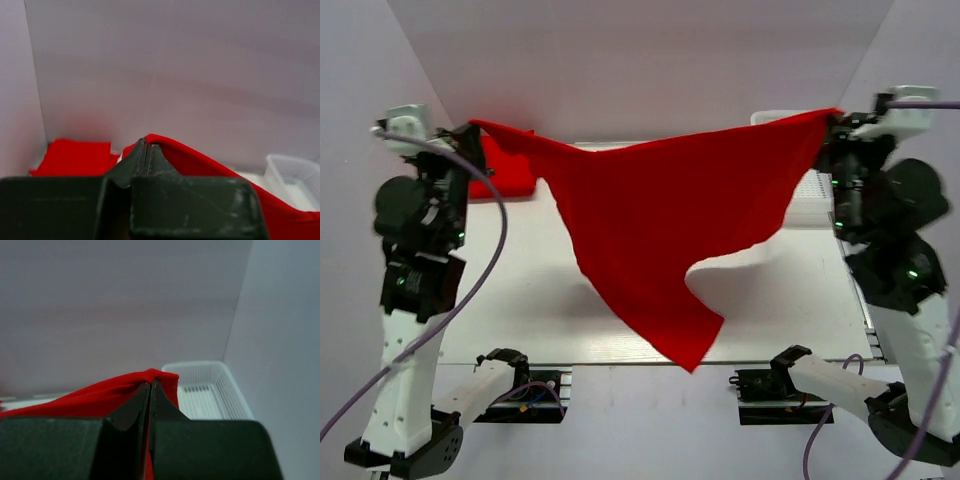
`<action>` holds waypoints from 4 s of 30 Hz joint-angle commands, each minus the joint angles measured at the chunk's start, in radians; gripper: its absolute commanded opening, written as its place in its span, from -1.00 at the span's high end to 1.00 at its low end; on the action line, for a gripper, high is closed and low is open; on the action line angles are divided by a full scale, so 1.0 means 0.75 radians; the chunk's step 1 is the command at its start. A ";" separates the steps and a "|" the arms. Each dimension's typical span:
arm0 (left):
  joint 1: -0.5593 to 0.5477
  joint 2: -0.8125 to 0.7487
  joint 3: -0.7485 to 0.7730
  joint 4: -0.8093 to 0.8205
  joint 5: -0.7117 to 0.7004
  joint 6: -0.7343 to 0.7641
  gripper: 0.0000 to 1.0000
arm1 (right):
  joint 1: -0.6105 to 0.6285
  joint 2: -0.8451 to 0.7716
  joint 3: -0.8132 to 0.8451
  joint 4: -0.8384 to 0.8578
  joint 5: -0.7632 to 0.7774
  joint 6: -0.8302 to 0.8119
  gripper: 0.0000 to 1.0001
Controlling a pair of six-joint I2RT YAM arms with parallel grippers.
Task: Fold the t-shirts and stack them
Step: Flatten out the tshirt, then grap the side of the flattened tshirt furthest away from the robot with both arms, then fold the flattened tshirt in 1/3 of the way
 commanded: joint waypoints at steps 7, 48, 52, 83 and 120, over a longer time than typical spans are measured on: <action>0.006 -0.112 0.475 -0.045 0.139 0.142 1.00 | -0.002 -0.137 0.491 -0.277 -0.576 -0.143 1.00; 0.039 1.256 0.062 0.562 0.399 0.320 1.00 | -0.343 0.992 -0.327 0.312 -0.378 0.197 1.00; 0.051 1.632 0.378 0.497 0.448 0.288 1.00 | -0.404 1.310 -0.066 0.280 -0.604 0.170 1.00; 0.064 0.930 -0.311 0.301 0.495 -0.074 1.00 | -0.527 1.562 0.387 0.112 -0.822 -0.045 1.00; -0.078 0.121 -0.915 -0.475 1.015 -0.365 1.00 | -0.574 1.204 0.017 -0.122 -0.789 -0.233 1.00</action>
